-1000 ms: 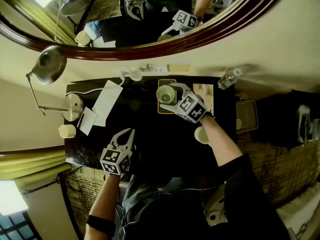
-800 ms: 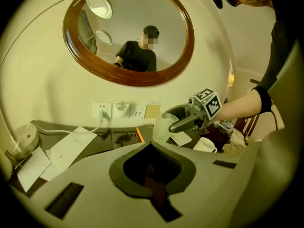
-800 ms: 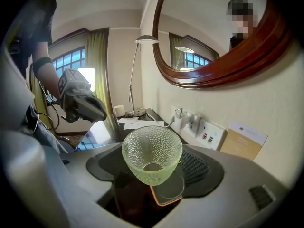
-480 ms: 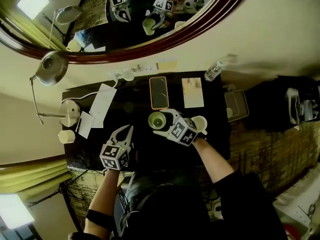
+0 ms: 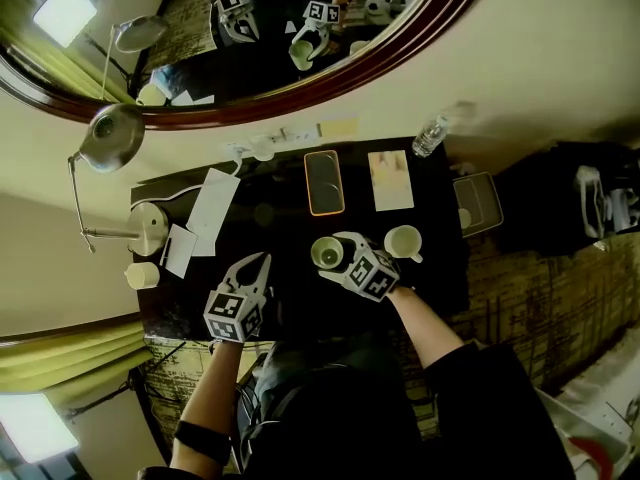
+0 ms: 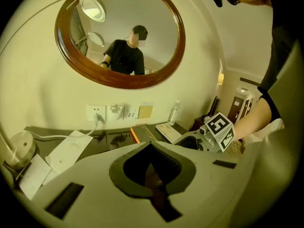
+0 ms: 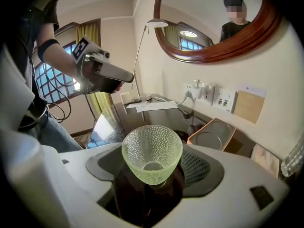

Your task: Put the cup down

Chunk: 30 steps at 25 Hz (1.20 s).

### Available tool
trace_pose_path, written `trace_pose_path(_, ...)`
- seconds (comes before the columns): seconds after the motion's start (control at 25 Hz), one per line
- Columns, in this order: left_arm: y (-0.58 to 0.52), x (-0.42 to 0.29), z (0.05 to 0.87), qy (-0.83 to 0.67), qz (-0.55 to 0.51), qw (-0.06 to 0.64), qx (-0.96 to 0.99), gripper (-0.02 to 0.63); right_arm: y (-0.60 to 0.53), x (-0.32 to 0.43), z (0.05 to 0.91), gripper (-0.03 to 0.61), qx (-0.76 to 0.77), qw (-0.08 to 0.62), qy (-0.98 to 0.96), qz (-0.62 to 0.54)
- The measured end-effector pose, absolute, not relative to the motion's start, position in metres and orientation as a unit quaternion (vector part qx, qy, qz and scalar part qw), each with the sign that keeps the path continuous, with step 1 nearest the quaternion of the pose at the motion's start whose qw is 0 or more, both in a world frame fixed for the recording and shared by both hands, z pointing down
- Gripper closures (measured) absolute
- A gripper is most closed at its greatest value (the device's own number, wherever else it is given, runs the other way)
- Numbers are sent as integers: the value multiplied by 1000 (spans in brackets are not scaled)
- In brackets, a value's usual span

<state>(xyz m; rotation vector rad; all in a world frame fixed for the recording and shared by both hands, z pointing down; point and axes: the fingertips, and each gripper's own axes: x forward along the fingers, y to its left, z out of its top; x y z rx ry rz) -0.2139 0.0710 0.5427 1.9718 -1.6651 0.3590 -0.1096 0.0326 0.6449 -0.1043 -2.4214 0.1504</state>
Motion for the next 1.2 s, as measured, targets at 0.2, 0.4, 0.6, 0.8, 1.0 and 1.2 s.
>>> trace_pose_path(0.2,78,-214,541,-613,139,264,732,608,41,-106,670,178,-43,365,-929,48)
trace_pose_path(0.4,84,-214,541,-613,137,267,731,607,45,-99,674,171,-32,374,-926,49)
trace_pose_path(0.6,85,-210,541,-612,137,267,732,607,45,-89,676,152,-25,391,-919,48)
trace_pose_path(0.8,84,-205,538,-608,139,261,737,607,45,-79,676,147,-13,391,-919,52)
trace_pose_path(1.0,82,-210,535,-617,132,254,733,607,37,-67,650,149,20,371,-926,69)
trace_pose_path(1.2,79,-211,524,-624,126,246,730,606,13,-50,591,184,95,305,-941,107)
